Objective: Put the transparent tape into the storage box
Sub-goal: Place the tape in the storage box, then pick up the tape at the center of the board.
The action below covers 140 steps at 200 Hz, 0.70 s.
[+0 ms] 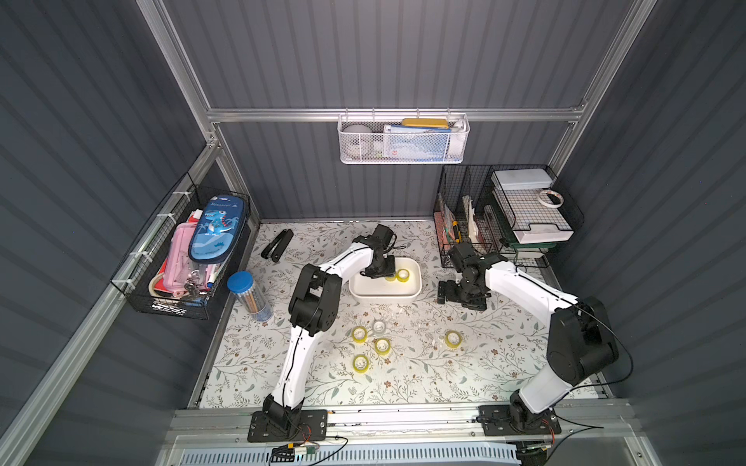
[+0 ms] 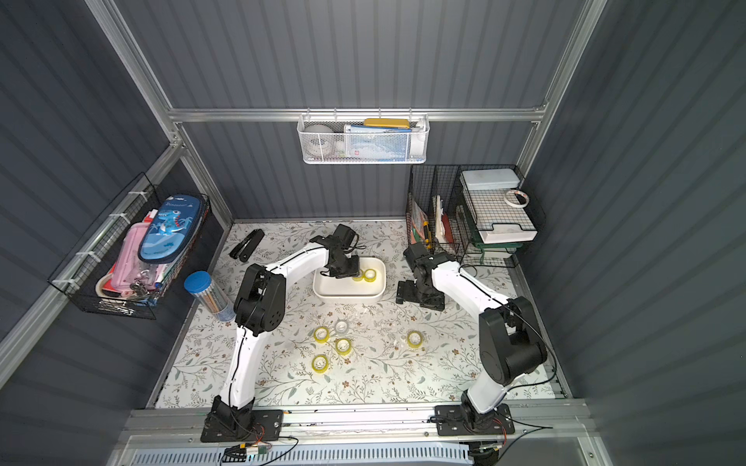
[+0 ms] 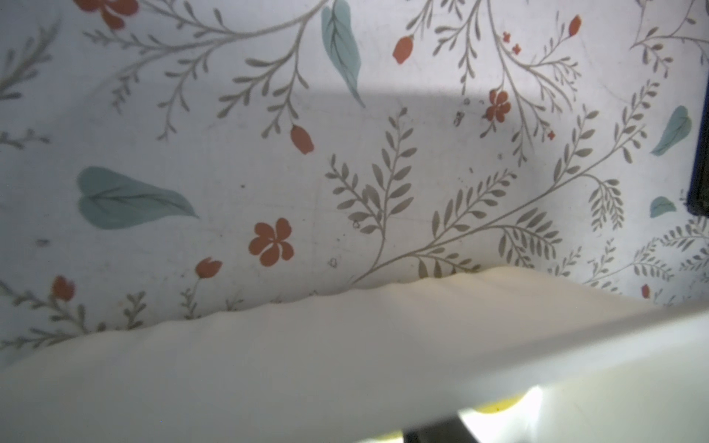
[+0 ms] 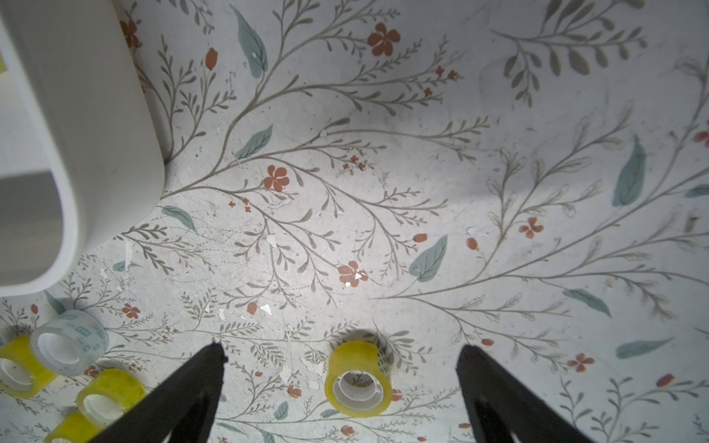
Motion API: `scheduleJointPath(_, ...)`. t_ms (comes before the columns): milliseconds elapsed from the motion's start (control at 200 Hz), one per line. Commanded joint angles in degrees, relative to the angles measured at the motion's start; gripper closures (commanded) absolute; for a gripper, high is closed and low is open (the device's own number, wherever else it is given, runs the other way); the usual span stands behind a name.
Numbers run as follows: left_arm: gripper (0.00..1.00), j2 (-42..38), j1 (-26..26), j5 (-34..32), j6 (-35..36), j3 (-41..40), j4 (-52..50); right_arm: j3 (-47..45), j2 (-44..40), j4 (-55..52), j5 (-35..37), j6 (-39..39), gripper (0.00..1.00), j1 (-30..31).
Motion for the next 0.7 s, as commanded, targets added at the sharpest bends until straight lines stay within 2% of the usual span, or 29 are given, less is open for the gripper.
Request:
scheduleJointPath(0,0.53,-4.6,-0.2,-1.4,1.0,-2.1,0.3,-1.8,-1.8,-1.1,-0.1,0.4,0.01,-0.3)
scheduleJointPath(130,0.41,-10.5,-0.2,-3.5,2.0,-5.4,0.9,-4.6,-4.7,-1.6,-0.7,0.8,0.01,-0.9)
scheduleJointPath(225,0.28,-15.6,-0.1,-6.2,2.4,-7.9,0.8,-7.7,-7.4,-1.5,-1.5,1.5,0.07,-1.5)
scheduleJointPath(425,0.05,-24.7,-0.2,-11.8,2.6,-12.7,-1.5,-13.8,-10.0,2.1,-4.9,4.2,0.36,-2.1)
scheduleJointPath(470,0.03,-26.3,-0.1,-12.5,2.5,-13.9,-2.3,-14.2,-9.5,2.3,-6.1,4.4,0.43,-2.1)
scheduleJointPath(535,0.01,-28.8,-0.1,-13.8,2.1,-16.2,-2.6,-15.7,-8.9,3.8,-7.4,4.9,0.46,-2.0)
scheduleJointPath(570,0.01,-30.1,-0.1,-13.9,1.6,-17.6,-2.6,-16.4,-8.7,4.5,-7.8,5.1,0.51,-2.1)
scheduleJointPath(695,0.01,-32.8,-0.1,-13.9,0.4,-20.5,-3.2,-18.7,-8.8,6.1,-9.2,5.8,0.53,-1.8)
